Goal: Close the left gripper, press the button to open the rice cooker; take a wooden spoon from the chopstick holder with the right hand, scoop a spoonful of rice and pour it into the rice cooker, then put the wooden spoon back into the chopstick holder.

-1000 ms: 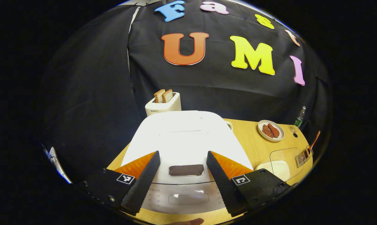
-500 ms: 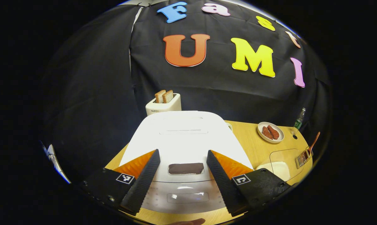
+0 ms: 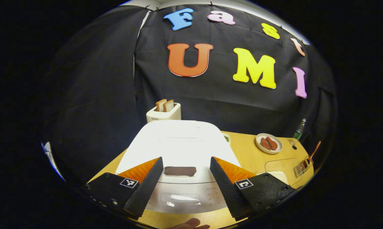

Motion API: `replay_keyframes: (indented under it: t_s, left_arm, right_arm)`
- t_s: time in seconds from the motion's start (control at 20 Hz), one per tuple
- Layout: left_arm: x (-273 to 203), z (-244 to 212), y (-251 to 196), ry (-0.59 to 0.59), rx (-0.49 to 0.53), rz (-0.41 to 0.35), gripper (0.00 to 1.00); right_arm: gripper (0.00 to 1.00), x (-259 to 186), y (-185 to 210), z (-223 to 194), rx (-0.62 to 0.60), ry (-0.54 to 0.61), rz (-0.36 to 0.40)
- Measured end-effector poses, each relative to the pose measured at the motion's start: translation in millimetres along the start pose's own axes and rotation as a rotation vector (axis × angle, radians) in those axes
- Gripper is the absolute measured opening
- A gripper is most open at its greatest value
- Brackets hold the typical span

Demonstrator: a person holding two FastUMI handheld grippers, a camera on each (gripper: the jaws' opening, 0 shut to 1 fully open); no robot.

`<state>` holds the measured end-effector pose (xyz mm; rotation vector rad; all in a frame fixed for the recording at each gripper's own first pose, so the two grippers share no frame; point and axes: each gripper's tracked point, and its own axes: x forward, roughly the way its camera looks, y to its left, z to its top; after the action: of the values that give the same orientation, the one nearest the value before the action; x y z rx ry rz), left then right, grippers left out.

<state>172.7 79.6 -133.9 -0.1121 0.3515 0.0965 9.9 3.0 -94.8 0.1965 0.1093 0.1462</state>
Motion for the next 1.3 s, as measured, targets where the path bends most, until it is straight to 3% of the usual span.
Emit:
replay_keyframes:
  t_s: [0.25,0.45,0.5,0.75,0.8,0.9,1.0,1.3]
  left_arm:
    - [-59,44,-30,-0.128,0.027,-0.013,0.94]
    - [-107,65,-45,-0.2,0.095,0.022,0.94]
    - [-118,67,-51,-0.209,0.104,0.016,0.94]
    - [-164,59,-77,-0.255,0.099,-0.028,0.94]
    - [-172,56,-80,-0.263,0.111,-0.031,0.94]
    - [-188,52,-87,-0.295,0.119,-0.033,0.94]
    - [-205,52,-96,-0.343,0.134,-0.046,0.94]
    - [-228,22,-117,-0.37,0.151,-0.112,0.94]
  right_arm:
    - [1.0,-7,-8,5,0.021,-0.011,-0.022]
    - [0.95,-11,-19,8,0.022,-0.004,-0.043]
    - [0.99,-10,-22,11,0.021,0.001,-0.055]
    - [0.95,-17,-30,34,0.049,-0.021,-0.066]
    - [0.99,-18,-32,39,0.04,-0.031,-0.07]
    - [0.95,-18,-38,46,0.009,-0.04,-0.092]
    - [0.99,-22,-36,50,0.002,-0.039,-0.103]
    - [0.99,-19,-11,57,-0.054,-0.031,-0.054]
